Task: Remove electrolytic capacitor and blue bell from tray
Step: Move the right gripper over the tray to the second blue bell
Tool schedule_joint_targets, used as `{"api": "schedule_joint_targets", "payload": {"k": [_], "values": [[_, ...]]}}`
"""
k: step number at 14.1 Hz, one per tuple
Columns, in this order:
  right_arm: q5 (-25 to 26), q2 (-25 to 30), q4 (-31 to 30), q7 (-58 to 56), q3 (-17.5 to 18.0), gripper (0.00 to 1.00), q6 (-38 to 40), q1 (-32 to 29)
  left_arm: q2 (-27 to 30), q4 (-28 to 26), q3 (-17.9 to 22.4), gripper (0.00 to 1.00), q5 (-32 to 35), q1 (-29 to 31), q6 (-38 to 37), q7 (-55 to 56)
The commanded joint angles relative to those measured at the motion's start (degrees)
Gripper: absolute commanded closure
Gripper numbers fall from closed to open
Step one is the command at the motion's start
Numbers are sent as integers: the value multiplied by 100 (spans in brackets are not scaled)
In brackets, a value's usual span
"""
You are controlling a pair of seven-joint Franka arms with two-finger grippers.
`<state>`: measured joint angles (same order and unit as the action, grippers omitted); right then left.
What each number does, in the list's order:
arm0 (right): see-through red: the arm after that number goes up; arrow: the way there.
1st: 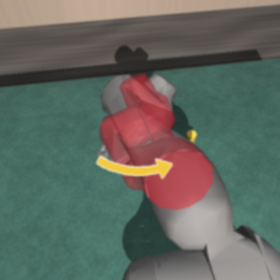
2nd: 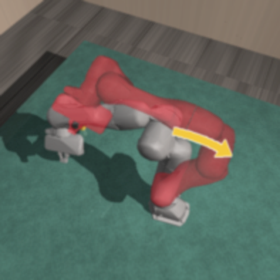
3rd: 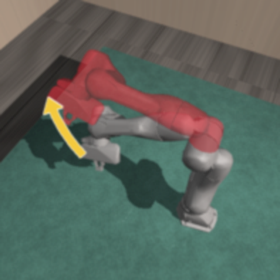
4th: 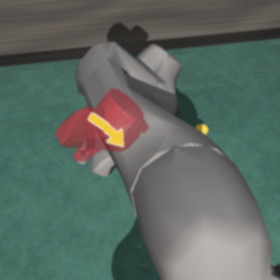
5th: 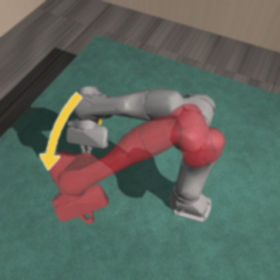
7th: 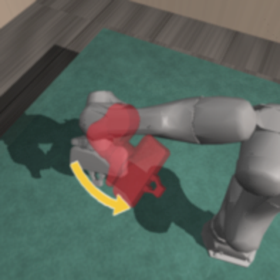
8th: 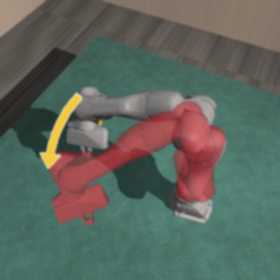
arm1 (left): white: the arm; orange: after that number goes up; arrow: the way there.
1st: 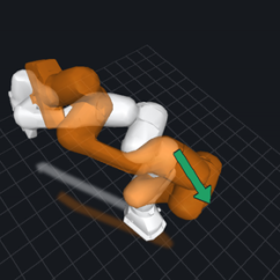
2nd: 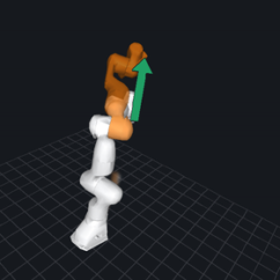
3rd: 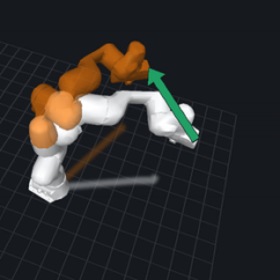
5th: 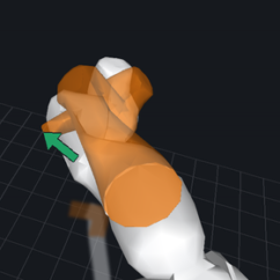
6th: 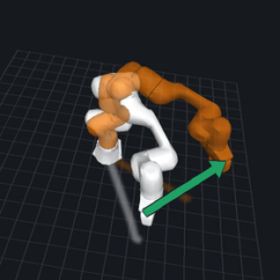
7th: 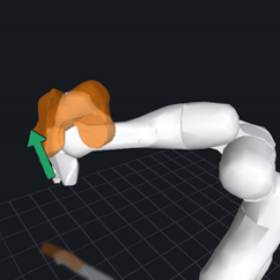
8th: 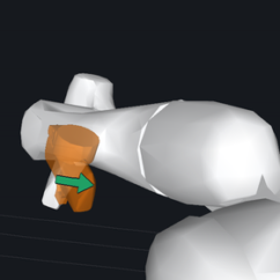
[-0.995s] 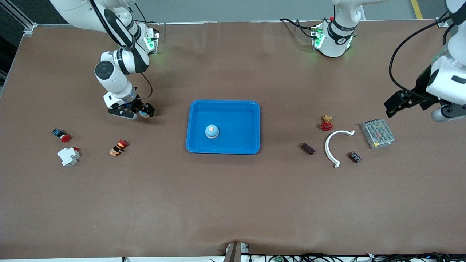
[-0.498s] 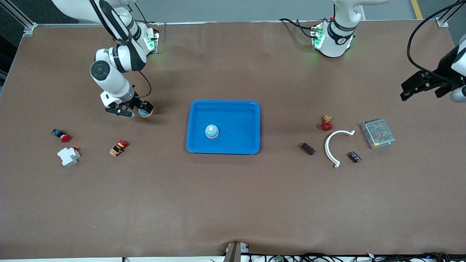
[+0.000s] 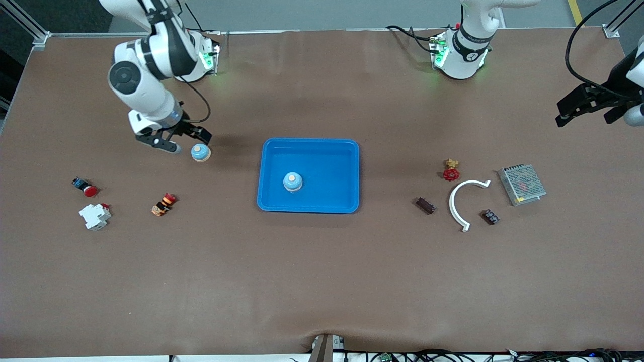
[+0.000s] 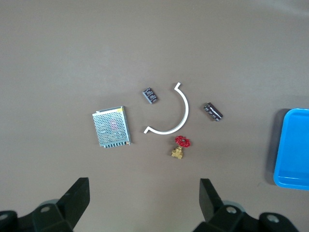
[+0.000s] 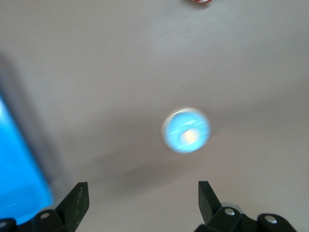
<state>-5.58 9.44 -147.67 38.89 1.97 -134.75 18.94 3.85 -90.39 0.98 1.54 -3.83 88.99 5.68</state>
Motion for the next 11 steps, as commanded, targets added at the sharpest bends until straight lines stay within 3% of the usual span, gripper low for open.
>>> {"api": "schedule_joint_targets", "payload": {"k": [1, 4, 11], "values": [[-197, -143, 457, 1021, 5, 0, 28, 697, 143, -102, 51, 0, -92, -12, -49, -128], [-215, -643, 949, 1742, 5, 0, -120, 1216, 152, -84, 25, 0, -92, -21, -128, -32], [-198, -2611, 2820, 3317, -12, 0, -403, 2184, 143, -102, -72, 0, -110, -21, -128, 12]]}}
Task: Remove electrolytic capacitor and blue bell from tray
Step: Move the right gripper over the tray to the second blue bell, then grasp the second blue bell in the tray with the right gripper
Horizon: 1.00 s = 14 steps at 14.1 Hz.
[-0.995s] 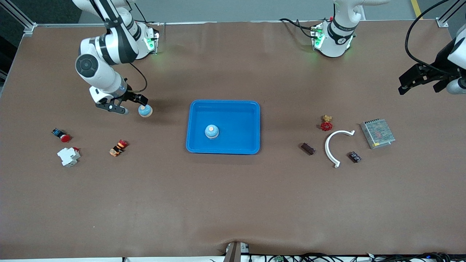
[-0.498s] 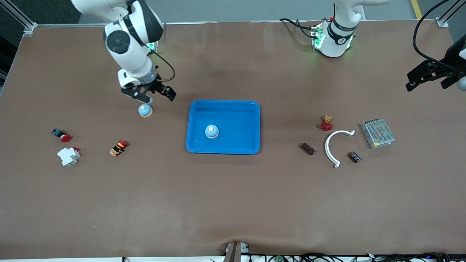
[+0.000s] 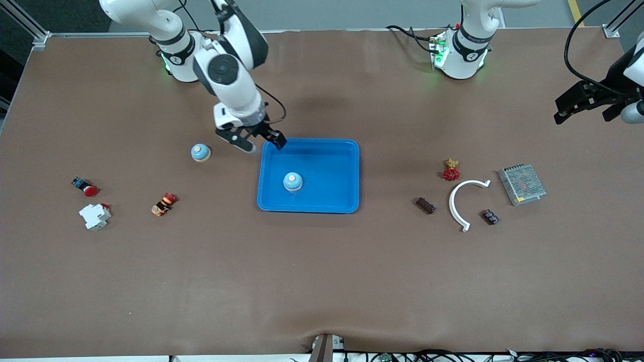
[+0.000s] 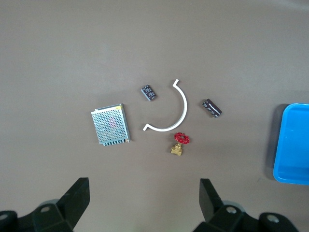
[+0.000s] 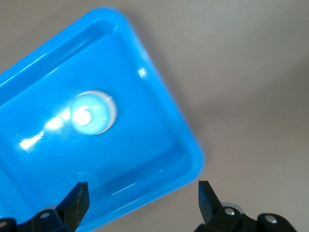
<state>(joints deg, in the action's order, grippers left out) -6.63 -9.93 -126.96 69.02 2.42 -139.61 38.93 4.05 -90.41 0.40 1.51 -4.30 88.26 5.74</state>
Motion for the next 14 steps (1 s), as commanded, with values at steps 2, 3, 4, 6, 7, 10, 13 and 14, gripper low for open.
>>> {"api": "schedule_joint_targets", "payload": {"k": [2, 3, 4, 6, 7, 10, 13, 14], "values": [[-49, -1131, 1268, 384, -66, 0, 127, 203, 105, -100, -22, 0, -107, -1, -54, 15], [-40, -1342, 1496, 384, -66, 0, 127, 203, 105, -100, -22, 0, -107, -1, -54, 15], [-31, -1571, 1725, 384, -75, 0, 136, 194, 105, -91, -22, 0, -107, -1, -54, 15], [-5, -1949, 2060, 376, -101, 0, 136, 177, 105, -82, -31, 0, -125, -27, -46, 58], [39, -2090, 2192, 367, -101, 0, 136, 133, 105, -82, -40, 0, -125, -45, -37, 146], [345, -2372, 2421, 332, -136, 0, 145, 2, 87, -91, -119, 0, -125, -36, -19, 199], [522, -2618, 2579, 314, -145, 0, 136, -78, 114, -83, -189, 0, -90, -10, -37, 208], [523, -2671, 2589, 314, -145, 0, 128, -104, 114, -74, -189, 0, -90, 8, -37, 208]]}}
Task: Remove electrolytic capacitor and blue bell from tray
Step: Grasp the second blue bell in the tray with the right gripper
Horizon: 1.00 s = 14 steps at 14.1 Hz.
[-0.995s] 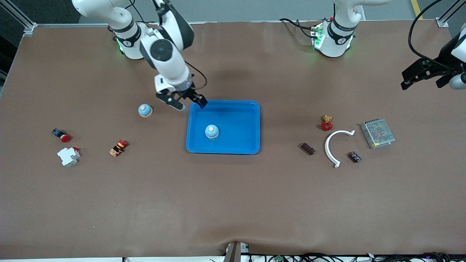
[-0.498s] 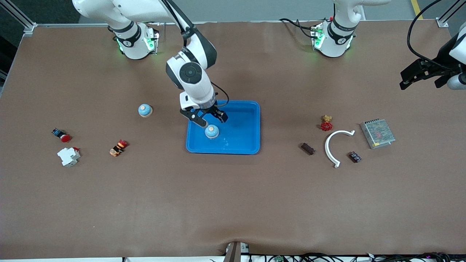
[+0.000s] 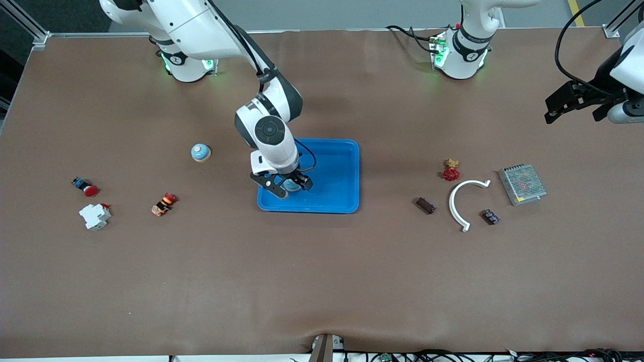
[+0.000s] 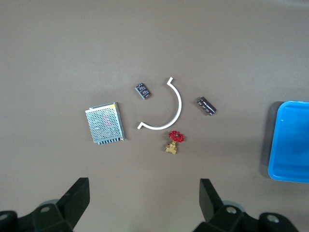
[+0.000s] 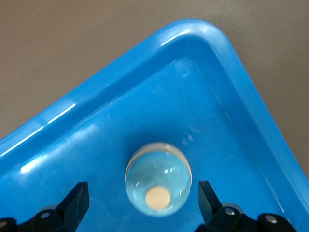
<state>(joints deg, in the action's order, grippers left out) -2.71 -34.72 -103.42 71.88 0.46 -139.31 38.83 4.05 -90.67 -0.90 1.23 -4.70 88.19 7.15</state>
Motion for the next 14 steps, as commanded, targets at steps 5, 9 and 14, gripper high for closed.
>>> {"api": "schedule_joint_targets", "payload": {"k": [5, 9, 14], "values": [[192, -263, 217, 63, 50, 0, 106, -51, 61, -47, -59, 0, -53, 48, 40, 67], [271, -316, 191, 81, 42, 4, 80, -7, -27, -56, -59, 0, -44, 21, 225, 76], [359, -351, 191, 81, 42, 42, 80, 2, -36, -73, -59, 0, -35, 13, 234, 76]]}}
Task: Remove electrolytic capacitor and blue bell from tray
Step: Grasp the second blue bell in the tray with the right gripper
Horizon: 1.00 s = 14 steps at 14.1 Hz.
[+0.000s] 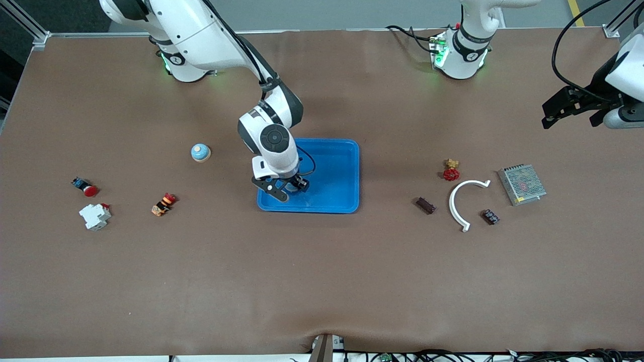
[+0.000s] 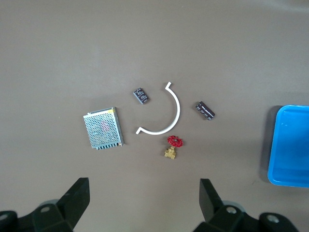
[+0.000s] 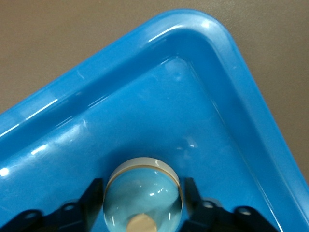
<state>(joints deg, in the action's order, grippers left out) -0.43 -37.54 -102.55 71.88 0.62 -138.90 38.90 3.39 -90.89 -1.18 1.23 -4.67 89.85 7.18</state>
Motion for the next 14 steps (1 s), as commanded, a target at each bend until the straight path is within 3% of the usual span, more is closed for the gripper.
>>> {"api": "schedule_joint_targets", "payload": {"k": [1, 3, 5, 14], "values": [[131, -61, 95, 81, 35, 55, 56, -5, 31, -43, -31, 0, -35, 10, 68, 74], [122, -43, 121, 46, 35, 66, 73, -40, 22, -43, -31, 0, -35, 1, 68, 74], [105, -17, 147, 28, 44, 100, 91, -49, -5, -34, -31, 0, -35, -8, 77, 82], [17, 379, 675, -375, 79, 100, 1505, -206, -13, -43, -49, 0, -35, -8, 147, 82]]}}
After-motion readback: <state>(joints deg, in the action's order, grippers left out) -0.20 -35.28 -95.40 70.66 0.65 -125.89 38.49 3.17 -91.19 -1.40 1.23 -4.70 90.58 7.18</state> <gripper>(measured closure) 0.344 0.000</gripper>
